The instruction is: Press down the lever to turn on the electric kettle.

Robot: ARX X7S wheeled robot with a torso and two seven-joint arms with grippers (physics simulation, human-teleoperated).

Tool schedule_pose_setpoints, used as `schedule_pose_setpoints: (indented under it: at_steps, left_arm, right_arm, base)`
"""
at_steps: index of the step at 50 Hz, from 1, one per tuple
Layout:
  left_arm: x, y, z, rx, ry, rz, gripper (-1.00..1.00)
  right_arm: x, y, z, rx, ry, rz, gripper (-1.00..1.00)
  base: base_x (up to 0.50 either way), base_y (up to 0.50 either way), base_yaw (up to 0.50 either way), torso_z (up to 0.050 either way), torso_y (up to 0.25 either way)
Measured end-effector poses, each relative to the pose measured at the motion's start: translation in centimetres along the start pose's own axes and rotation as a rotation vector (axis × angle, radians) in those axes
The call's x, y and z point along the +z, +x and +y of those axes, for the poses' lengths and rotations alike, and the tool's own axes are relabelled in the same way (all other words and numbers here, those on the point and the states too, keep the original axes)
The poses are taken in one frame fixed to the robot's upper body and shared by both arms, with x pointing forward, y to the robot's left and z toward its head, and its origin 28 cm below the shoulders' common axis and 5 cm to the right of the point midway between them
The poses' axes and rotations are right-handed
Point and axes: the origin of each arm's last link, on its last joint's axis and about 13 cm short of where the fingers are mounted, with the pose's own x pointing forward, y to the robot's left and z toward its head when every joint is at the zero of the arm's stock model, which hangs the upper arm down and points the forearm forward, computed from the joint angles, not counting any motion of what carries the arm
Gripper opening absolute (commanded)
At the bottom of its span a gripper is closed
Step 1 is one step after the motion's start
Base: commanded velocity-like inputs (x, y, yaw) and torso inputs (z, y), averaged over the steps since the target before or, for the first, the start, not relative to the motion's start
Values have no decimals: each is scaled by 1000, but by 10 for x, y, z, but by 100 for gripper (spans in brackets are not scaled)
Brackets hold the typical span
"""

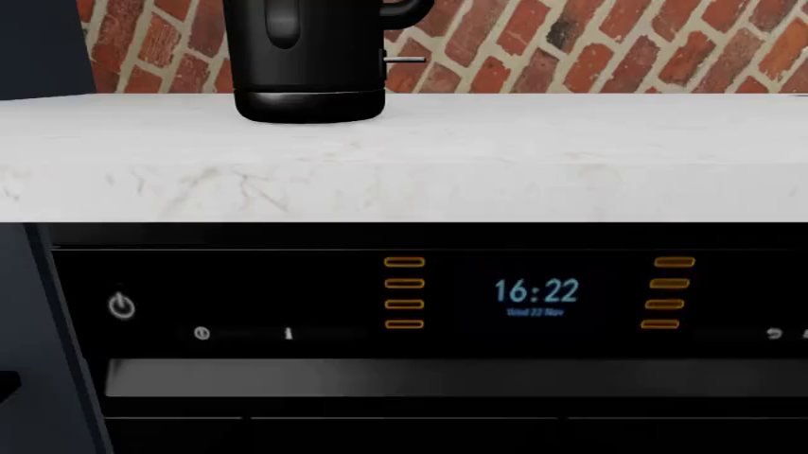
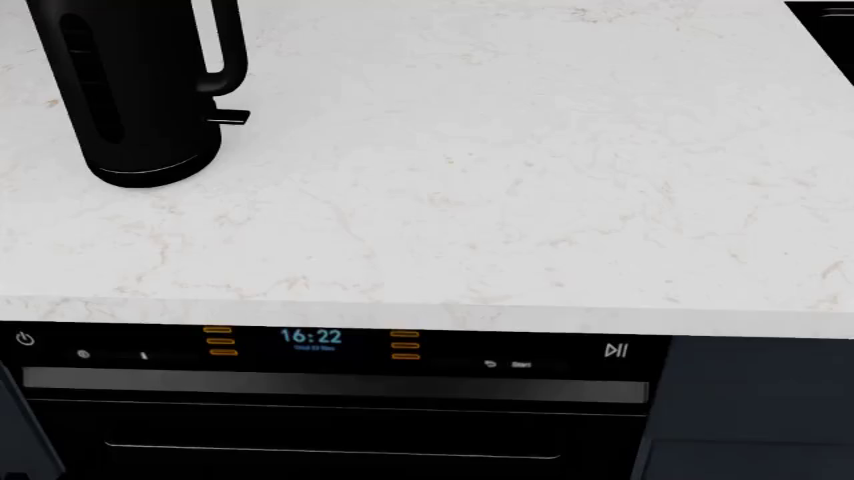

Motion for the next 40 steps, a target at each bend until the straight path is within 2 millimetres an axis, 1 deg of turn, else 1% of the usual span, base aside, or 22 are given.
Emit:
schedule_pose_setpoints:
  at_steps: [2, 20, 40]
  left_arm:
    - [3, 2, -2, -3, 3, -8, 100]
    - [0, 0, 0, -4, 6, -2, 100]
    - [3, -1, 1, -4, 6, -4, 100]
  right_arm:
    - [2, 0, 0, 1, -2, 1, 100]
    - [1, -3, 1, 18, -7, -1, 100]
    - [3, -4, 1, 6, -18, 6, 100]
  base:
    - [0, 0, 0, 0, 0]
    - [0, 0, 0, 0, 0]
    - [0, 492, 0, 0, 0]
